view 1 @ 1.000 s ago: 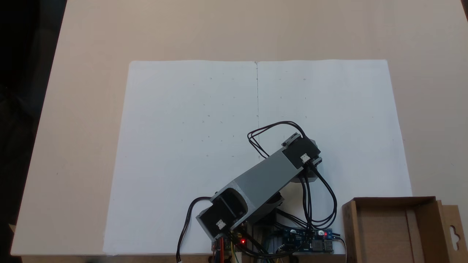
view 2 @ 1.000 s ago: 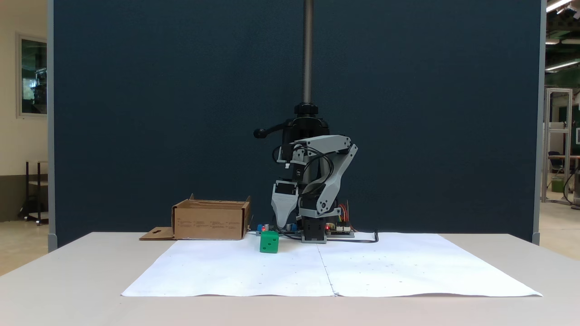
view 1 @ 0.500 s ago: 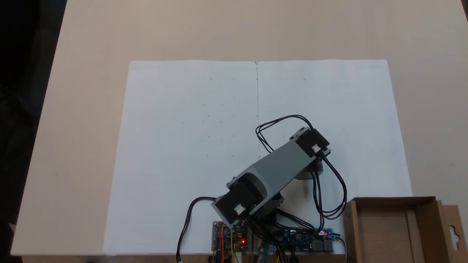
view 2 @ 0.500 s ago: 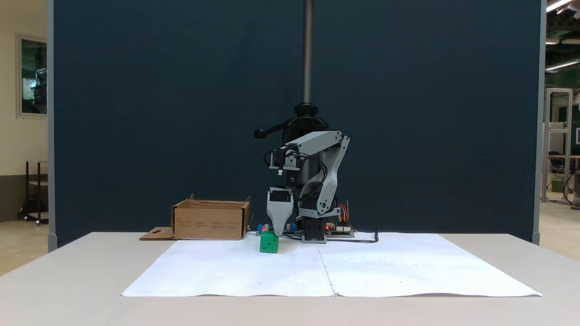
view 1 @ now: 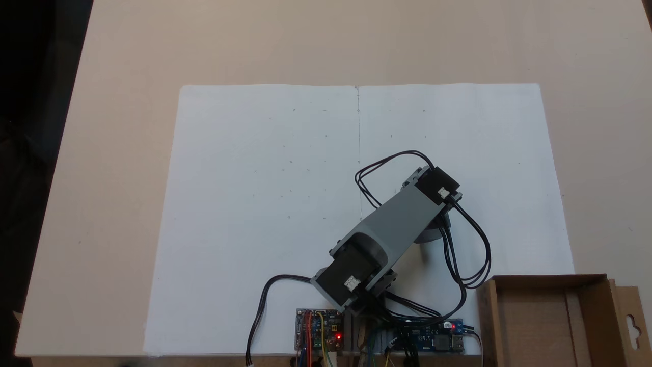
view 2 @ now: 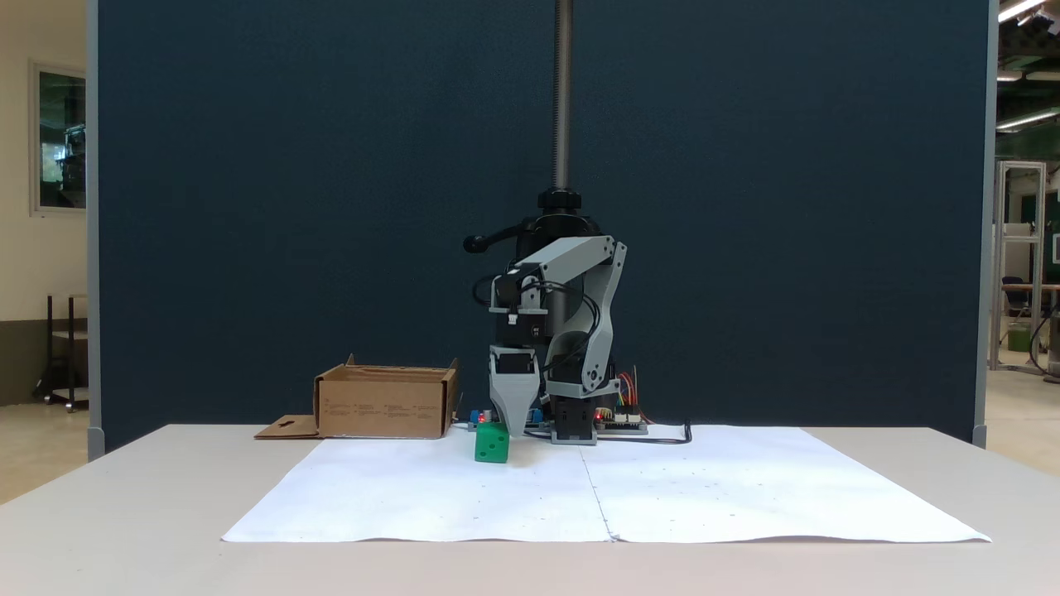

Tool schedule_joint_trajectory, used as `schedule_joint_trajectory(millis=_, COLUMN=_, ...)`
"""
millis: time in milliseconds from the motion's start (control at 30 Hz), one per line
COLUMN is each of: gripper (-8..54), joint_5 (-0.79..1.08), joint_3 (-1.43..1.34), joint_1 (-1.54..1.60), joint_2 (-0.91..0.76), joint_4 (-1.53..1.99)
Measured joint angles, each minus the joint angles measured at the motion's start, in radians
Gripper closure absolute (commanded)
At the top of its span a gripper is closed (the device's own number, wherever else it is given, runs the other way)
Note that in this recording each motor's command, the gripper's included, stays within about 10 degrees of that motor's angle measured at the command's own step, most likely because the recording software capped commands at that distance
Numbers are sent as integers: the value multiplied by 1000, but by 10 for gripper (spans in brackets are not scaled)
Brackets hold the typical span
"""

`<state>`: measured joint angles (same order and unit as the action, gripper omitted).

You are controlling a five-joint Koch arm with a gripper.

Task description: Grasp a green dice and put it in the bin.

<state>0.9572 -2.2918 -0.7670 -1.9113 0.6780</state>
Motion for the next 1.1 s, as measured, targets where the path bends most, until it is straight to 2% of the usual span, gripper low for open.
schedule_joint_trajectory(millis=1100, gripper=24, joint_5=0, joint_3=64, joint_1=-87, joint_2=100, joint_4=-57)
